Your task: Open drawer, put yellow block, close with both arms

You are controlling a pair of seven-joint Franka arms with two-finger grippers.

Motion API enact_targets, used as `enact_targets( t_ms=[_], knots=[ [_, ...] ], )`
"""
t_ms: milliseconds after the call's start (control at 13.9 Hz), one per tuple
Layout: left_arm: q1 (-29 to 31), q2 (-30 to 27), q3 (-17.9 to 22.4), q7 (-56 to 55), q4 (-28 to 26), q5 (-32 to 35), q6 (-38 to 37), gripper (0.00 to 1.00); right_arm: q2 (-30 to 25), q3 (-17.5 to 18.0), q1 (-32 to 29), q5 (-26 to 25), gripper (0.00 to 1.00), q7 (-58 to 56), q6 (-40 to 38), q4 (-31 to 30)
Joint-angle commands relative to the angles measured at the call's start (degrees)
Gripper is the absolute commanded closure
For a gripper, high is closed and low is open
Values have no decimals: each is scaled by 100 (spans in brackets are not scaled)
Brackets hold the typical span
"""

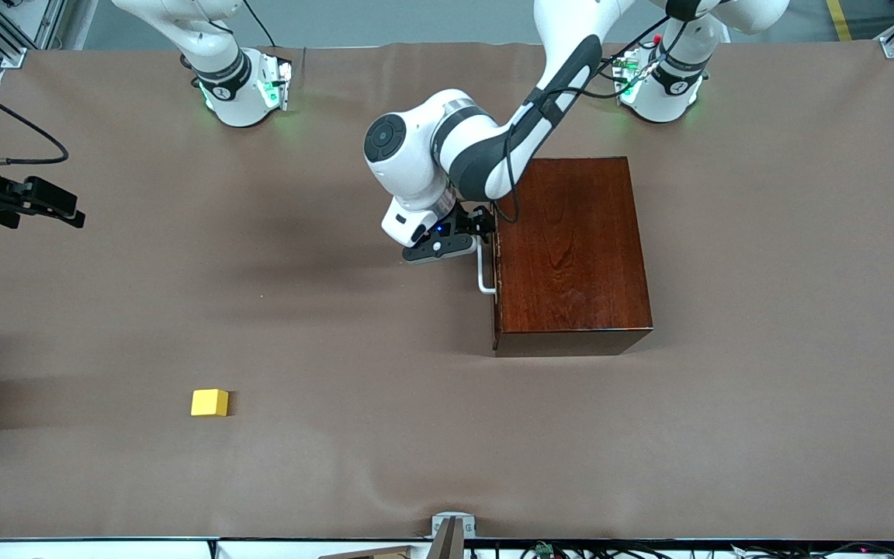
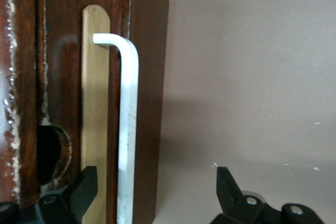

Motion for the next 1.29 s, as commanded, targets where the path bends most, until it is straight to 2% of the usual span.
enact_targets(
  t_ms=[0, 215, 862, 1221],
  knots=[
    [-50, 178, 28, -12, 212, 244, -192, 0, -24, 26, -39, 16, 0, 76, -34, -25],
    [-59, 345, 28, -274, 256, 217, -69, 0, -24, 26, -39, 16, 0, 76, -34, -25],
    [-68, 407, -34, -1030, 300, 164, 1011, 0, -15, 26, -39, 16, 0, 76, -34, -34],
    [-32, 407, -43, -1041, 309, -371, 1776, 0, -15, 26, -48, 16, 0, 76, -34, -34]
  ],
)
